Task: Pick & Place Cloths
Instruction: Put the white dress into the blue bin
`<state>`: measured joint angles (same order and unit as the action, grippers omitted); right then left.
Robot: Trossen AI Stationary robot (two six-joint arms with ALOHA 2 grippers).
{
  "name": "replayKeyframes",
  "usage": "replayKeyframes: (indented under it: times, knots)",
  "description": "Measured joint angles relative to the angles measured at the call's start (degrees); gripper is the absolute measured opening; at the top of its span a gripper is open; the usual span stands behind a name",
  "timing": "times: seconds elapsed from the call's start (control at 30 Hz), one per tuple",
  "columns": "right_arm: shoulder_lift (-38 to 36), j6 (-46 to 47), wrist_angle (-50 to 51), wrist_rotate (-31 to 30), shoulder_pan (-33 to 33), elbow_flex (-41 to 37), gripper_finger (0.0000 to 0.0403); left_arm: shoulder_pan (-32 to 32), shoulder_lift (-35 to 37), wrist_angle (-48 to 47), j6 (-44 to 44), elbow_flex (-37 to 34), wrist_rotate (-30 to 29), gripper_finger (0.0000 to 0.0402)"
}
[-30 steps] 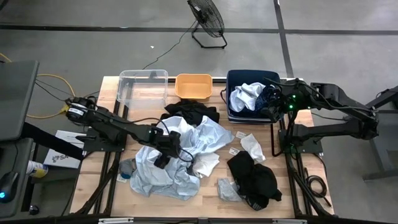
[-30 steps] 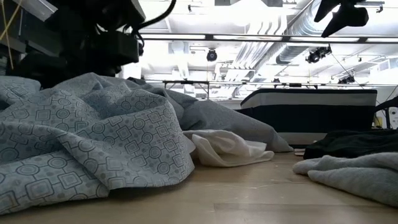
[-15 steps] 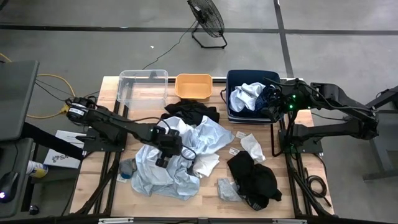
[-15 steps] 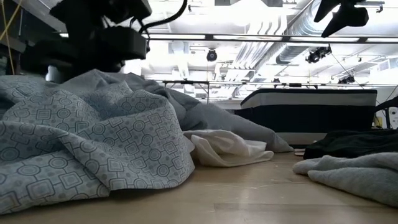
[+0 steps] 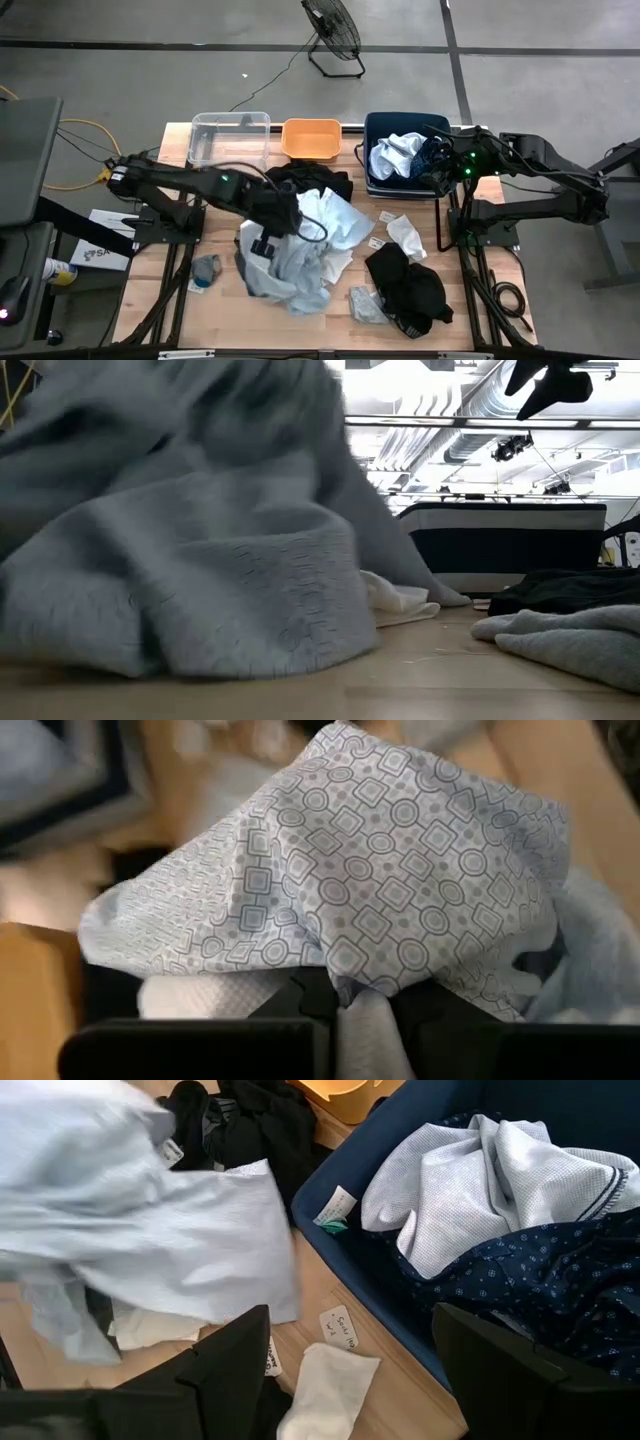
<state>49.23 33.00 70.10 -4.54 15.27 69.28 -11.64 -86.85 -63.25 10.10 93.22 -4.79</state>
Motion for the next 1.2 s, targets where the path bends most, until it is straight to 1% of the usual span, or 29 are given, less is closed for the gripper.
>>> replayKeyframes:
  times: [0.17,0.3,0.4,0.5,0.57,0.63,0.8,0.97,1.07,1.2]
  knots:
    - [0.00,-0.31,-0.02,0.00,0.00,0.00,0.0272,0.00,0.00,-7.47,-0.49,13.82,-0.73,0.0027]
    - [0.00,-1.10,-0.06,0.00,-0.01,-0.01,0.0272,0.00,0.07,-11.93,-1.52,23.21,-0.95,0.0027]
    - [0.00,-1.43,-0.93,0.02,0.00,0.00,0.0272,-0.02,0.07,-12.17,-1.24,28.84,-4.36,0.0027]
    - [0.00,-2.74,-3.54,0.33,-0.02,-0.01,0.0272,0.00,0.13,-11.63,0.68,33.07,-9.96,0.0027]
    - [0.00,-4.28,-5.74,0.61,-0.02,-0.02,0.0272,0.02,0.22,-10.66,2.06,34.31,-15.30,0.0027]
    - [0.00,-6.26,-8.81,1.69,-0.06,0.00,0.0272,0.04,0.20,-9.13,3.55,34.63,-19.36,0.0027]
    - [0.00,-10.82,-18.96,2.99,-2.10,-0.01,0.0272,0.07,-0.38,-6.21,5.10,34.65,-24.46,0.0027]
    - [0.25,-16.11,-29.14,3.02,-5.91,0.00,0.0272,0.54,-1.59,-3.64,5.10,34.65,-26.82,0.0027]
    - [1.10,-19.80,-35.37,3.08,-8.38,0.00,0.0272,1.74,-2.04,-2.51,4.14,34.59,-25.56,0.0027]
    - [3.49,-27.83,-42.20,3.23,-11.71,0.00,0.0272,4.56,-3.36,-1.69,2.96,34.61,-24.16,0.0027]
